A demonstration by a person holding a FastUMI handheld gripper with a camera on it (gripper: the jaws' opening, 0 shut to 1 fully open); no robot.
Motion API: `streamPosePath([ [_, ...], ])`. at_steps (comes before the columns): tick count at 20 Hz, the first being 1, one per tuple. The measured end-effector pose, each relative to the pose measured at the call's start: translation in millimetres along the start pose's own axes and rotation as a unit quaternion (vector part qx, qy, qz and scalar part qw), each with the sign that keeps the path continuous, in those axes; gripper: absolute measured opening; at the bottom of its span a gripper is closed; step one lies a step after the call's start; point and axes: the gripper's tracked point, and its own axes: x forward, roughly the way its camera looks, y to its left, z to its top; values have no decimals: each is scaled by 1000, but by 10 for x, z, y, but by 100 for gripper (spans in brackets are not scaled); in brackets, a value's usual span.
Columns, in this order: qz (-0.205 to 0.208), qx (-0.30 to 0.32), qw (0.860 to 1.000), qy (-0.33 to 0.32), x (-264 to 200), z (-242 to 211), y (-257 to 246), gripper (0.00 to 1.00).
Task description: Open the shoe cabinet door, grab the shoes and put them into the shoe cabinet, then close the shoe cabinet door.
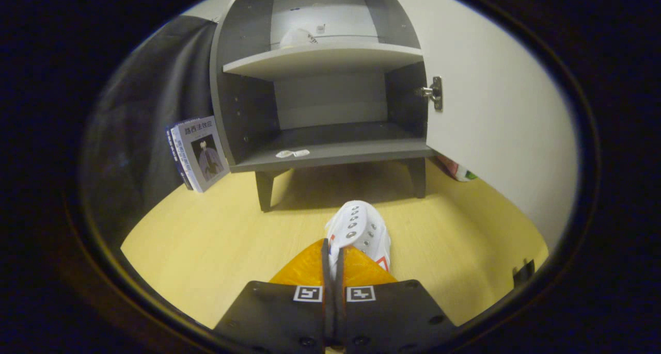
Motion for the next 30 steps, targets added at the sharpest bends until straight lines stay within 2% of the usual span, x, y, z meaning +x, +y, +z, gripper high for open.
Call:
streamPosePath([
  [4, -9, -4, 999, -32, -345, 540, 132, 3],
  [10, -29, 3, 994, -105, -940, 1682, 322, 3],
  [16, -33, 5, 984, -176, -1108, 2831, 381, 3],
  [20, -28, -4, 977, -209, -915, 3453, 310, 3],
  [23, -25, 5, 976, -218, -559, 3814, 198, 3],
  [30, -20, 10, 982, -190, 561, 4113, -52, 2],
])
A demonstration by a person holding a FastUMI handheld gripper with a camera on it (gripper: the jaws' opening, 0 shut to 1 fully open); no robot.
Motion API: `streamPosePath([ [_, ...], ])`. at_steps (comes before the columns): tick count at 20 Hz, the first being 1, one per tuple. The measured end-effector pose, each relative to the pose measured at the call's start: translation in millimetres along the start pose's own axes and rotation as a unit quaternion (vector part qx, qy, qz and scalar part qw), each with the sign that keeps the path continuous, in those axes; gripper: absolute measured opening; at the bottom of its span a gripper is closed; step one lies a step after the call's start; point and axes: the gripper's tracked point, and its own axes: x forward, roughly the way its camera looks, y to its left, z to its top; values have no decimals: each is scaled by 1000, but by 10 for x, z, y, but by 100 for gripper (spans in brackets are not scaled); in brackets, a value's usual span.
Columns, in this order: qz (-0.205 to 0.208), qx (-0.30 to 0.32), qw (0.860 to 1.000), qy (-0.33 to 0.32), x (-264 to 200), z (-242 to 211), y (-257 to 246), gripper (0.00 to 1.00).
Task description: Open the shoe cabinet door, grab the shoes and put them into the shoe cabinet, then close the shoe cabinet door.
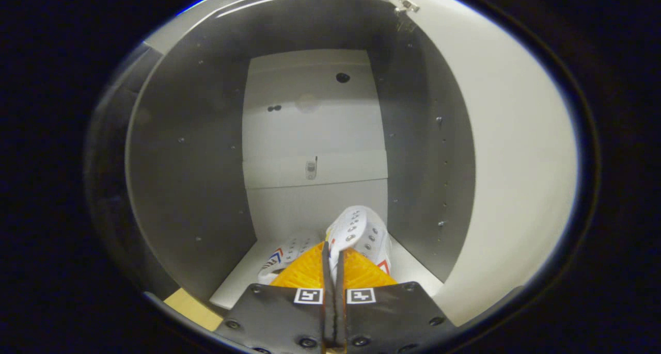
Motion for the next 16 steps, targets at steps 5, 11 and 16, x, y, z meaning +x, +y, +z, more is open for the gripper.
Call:
streamPosePath([
  [5, 2, -2, 1000, 27, 633, -214, -63, 3],
  [11, -6, 11, 999, 53, 1018, -439, -150, 3],
  [16, -5, 9, 998, 61, 1048, -477, -127, 3],
])
